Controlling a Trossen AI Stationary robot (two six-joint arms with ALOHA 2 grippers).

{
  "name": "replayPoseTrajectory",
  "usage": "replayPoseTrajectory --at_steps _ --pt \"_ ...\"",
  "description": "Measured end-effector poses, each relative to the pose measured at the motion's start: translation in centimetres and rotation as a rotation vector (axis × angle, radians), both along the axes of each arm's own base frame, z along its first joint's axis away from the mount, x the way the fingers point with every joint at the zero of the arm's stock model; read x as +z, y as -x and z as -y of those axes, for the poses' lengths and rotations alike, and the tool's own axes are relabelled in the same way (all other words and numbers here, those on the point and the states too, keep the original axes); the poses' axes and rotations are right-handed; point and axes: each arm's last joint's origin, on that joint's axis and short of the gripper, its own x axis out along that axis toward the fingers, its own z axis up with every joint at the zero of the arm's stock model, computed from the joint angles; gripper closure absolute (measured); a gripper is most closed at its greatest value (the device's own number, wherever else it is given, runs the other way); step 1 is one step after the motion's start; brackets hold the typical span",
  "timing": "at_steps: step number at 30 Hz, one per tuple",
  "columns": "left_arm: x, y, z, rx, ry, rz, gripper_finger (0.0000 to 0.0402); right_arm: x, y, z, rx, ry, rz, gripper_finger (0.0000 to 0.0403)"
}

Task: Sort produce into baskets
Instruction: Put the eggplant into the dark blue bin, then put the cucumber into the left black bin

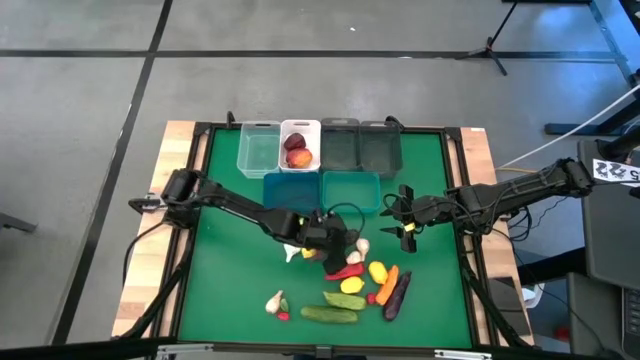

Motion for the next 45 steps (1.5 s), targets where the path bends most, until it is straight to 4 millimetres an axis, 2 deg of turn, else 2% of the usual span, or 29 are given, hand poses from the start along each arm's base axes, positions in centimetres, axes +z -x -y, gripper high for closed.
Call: replayPoseTrajectory --at_steps 5,11,17,21,26,34,45 --pt "3.3 1.8 -1.3 0.036 -0.110 0.000 0.0355 0.0 0.0 0.0 0.001 0.001 0.000 0.0194" --pt "6.7 5.0 -3.8 0.072 -0.275 -0.103 0.0356 0.0 0.0 0.0 0.001 0.001 0.000 0.0194" --pt "8.1 7.6 -6.3 0.021 -0.422 -0.290 0.0356 0.0 0.0 0.0 0.001 0.001 -0.002 0.0194" --pt "7.8 8.3 -7.3 -0.073 -0.487 -0.423 0.0356 0.0 0.0 0.0 0.001 0.001 -0.001 0.0194" --pt "6.5 8.4 -8.2 -0.142 -0.523 -0.497 0.0356 0.0 0.0 0.0 0.000 0.000 -0.001 0.0194" --pt "3.5 8.2 -9.0 -0.254 -0.491 -0.473 0.0356 0.0 0.0 0.0 0.001 0.000 0.000 0.0194" --pt "0.9 9.0 -12.2 -0.264 -0.407 -0.510 0.0356 0.0 0.0 0.0 0.001 0.000 0.000 0.0194"
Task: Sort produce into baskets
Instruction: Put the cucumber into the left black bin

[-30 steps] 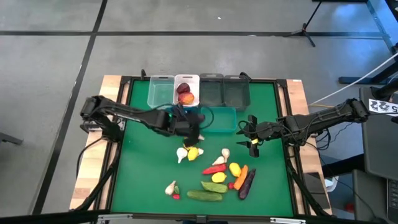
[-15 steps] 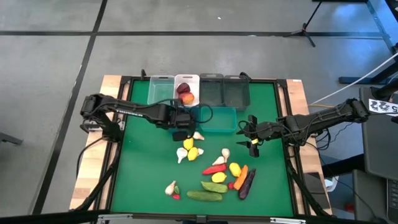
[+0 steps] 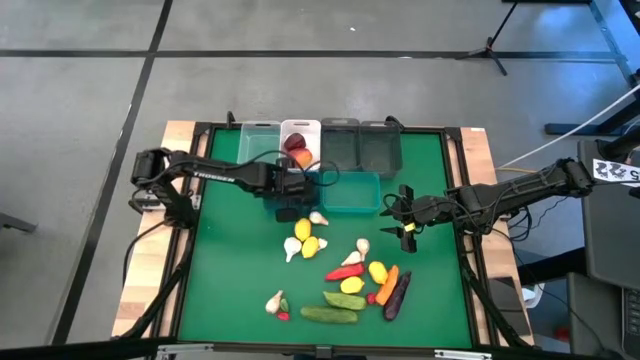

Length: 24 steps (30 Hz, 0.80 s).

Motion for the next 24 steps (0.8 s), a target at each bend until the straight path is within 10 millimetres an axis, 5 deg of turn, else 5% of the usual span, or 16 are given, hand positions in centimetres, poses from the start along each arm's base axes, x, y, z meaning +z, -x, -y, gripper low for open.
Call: replayPoseTrajectory --at_steps 14,24 --pt "0.4 0.1 -1.2 0.043 0.050 0.014 0.0355 0.0 0.0 0.0 0.000 0.000 0.000 0.0194" --pt "6.9 -0.7 4.6 -0.100 0.235 0.252 0.0355 0.0 0.0 -0.2 0.036 -0.031 -0.001 0.0194"
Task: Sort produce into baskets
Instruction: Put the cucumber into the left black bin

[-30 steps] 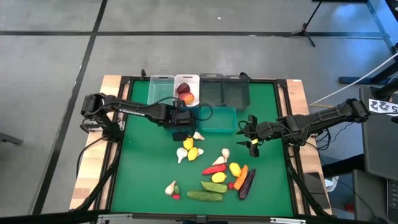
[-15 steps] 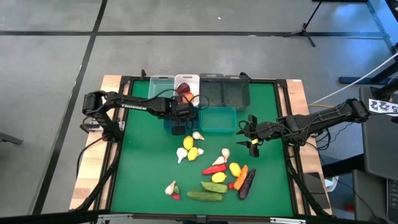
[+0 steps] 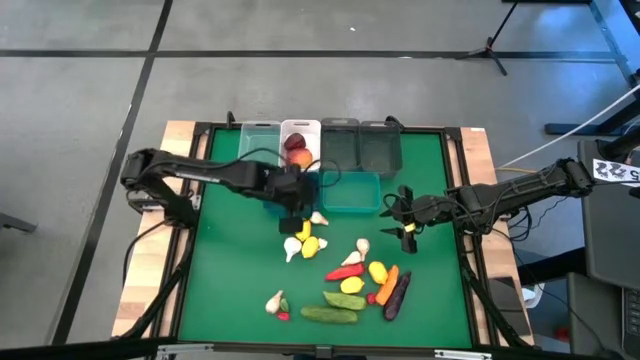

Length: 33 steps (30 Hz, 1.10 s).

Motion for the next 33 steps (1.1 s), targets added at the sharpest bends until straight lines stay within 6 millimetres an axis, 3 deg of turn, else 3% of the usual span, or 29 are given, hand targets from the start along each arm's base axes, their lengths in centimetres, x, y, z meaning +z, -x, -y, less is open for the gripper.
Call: replayPoseTrajectory --at_steps 6,14,19,26,30,33 --pt "1.7 0.2 5.2 -0.157 0.068 0.151 0.0355 0.1 0.0 -0.5 0.134 -0.121 -0.007 0.0194" --pt "1.2 -0.1 11.5 -0.346 0.103 0.314 0.0340 0.4 -0.1 -0.9 0.202 -0.228 0.003 0.0194" --pt "-0.3 0.0 14.5 -0.369 0.207 0.277 0.0294 0.5 -0.2 -0.9 0.205 -0.228 0.016 0.0194" --pt "-4.4 0.1 18.6 -0.317 0.324 0.136 0.0219 0.5 -0.2 -0.9 0.220 -0.206 0.022 0.0194" --pt "-6.9 -0.3 19.8 -0.261 0.375 0.049 0.0196 0.5 -0.2 -0.9 0.230 -0.191 0.026 0.0194" --pt "-7.0 -0.9 20.8 -0.264 0.395 0.048 0.0192 0.5 -0.2 -0.9 0.236 -0.184 0.027 0.0194"
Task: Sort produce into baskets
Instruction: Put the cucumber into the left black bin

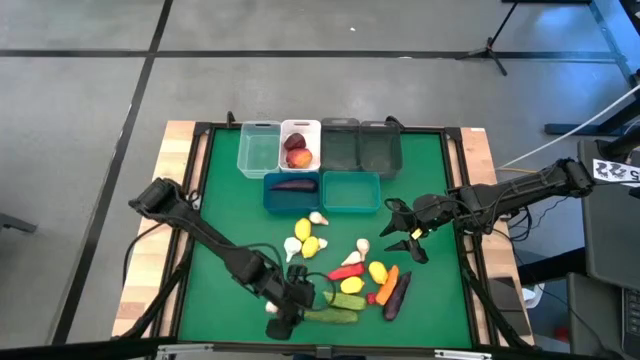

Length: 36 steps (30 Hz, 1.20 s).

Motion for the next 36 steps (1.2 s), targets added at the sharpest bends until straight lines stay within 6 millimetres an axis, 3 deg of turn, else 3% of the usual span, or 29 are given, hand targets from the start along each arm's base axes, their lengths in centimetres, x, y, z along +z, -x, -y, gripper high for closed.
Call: replayPoseTrajectory --at_steps 7,13,18,28,36 --pt "0.5 -2.4 0.6 -0.016 -0.012 0.036 0.0192 0.0 0.0 0.0 0.002 0.004 0.002 0.0194" --pt "-2.1 -4.0 -1.0 0.048 -0.043 -0.171 0.0192 0.0 0.0 0.0 0.014 0.019 0.012 0.0194" --pt "-2.3 -4.9 -1.7 0.050 0.000 -0.199 0.0191 0.0 0.0 0.0 0.014 0.018 0.011 0.0194" --pt "-2.8 -4.0 0.8 0.003 -0.009 -0.176 0.0191 0.0 -0.1 0.1 -0.033 0.021 0.007 0.0194" --pt "-4.4 -4.1 1.1 0.019 -0.030 -0.210 0.0191 -0.1 -0.1 0.1 -0.036 0.023 -0.001 0.0194"
